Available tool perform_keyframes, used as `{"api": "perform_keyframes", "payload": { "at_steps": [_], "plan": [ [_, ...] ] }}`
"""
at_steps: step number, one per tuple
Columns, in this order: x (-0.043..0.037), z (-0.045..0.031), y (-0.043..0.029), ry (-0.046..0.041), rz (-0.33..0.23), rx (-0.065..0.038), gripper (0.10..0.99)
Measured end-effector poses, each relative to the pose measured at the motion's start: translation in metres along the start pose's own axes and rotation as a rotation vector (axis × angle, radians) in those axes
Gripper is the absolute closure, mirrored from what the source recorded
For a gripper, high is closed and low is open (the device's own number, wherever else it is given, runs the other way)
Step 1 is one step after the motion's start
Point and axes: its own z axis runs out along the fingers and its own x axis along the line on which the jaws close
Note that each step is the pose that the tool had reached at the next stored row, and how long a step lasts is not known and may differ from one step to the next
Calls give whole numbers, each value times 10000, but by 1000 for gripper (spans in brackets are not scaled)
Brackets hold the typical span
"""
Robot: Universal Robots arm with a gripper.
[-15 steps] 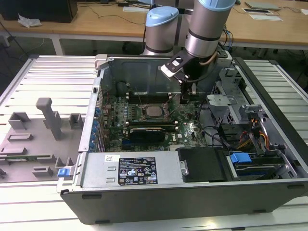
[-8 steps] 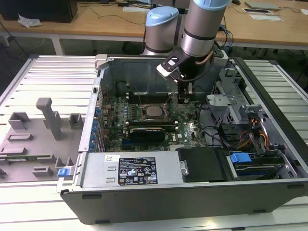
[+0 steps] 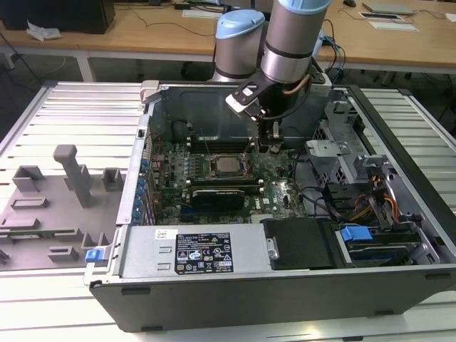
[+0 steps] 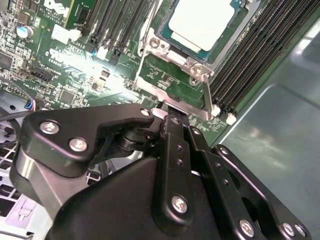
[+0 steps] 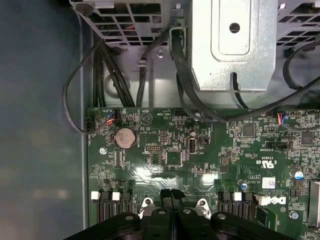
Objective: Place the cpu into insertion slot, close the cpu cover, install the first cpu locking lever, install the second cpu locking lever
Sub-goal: 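Close the cpu cover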
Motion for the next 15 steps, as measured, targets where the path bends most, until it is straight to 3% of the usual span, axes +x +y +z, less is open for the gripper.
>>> {"api": "perform_keyframes", "payload": {
  "at_steps": [6,15],
  "plan": [
    [50,10,-98,0,1,-4,980],
    [43,15,-187,-8,1,-4,980]
  ]
}}
